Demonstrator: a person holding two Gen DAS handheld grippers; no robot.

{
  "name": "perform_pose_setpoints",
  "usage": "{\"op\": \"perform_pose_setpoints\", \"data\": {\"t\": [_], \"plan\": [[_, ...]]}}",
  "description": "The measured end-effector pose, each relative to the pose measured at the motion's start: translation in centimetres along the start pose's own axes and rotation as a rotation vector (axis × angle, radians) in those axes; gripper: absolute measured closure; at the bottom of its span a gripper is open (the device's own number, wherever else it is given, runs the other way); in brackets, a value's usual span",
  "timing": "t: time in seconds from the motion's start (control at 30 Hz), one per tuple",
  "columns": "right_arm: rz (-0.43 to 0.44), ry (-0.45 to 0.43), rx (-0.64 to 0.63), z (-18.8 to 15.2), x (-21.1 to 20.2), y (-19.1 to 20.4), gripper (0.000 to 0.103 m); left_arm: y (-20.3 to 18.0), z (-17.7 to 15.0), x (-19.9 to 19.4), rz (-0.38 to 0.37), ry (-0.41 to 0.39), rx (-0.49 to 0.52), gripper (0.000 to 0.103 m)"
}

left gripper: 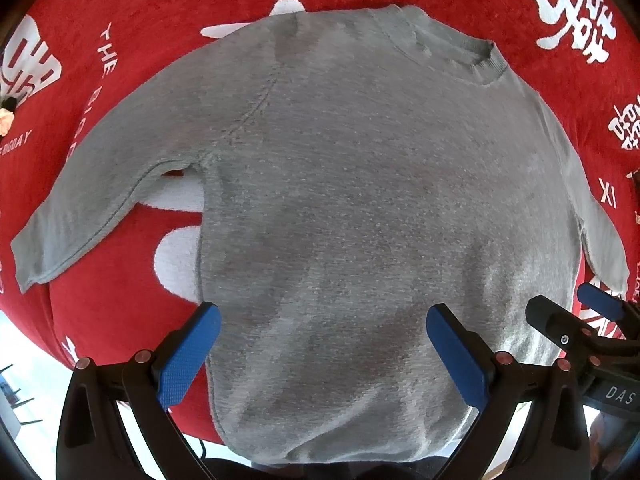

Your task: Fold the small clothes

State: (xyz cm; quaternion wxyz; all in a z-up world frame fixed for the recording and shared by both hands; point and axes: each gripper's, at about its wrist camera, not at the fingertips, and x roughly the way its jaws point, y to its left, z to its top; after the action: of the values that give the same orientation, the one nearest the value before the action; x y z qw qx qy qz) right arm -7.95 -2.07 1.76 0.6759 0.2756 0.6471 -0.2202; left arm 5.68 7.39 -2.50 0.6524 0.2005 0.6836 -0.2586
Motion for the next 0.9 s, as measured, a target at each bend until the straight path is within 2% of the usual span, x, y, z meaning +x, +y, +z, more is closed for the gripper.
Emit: {"op": "perform_pose_setpoints", "data": {"t": [0.7, 0.9], "plan": [[-0.034, -0.010, -0.054, 0.1, -0.7, 4.7, 0.000, 8.6, -0.6, -2.0, -0.040, -0.021, -0.046, 0.000], [-0.034, -0.009, -0.077, 0.4, -0.6, 6.5, 0.000, 12.5, -0.3, -2.5, -0.042, -0.023, -0.074, 0.000]]}}
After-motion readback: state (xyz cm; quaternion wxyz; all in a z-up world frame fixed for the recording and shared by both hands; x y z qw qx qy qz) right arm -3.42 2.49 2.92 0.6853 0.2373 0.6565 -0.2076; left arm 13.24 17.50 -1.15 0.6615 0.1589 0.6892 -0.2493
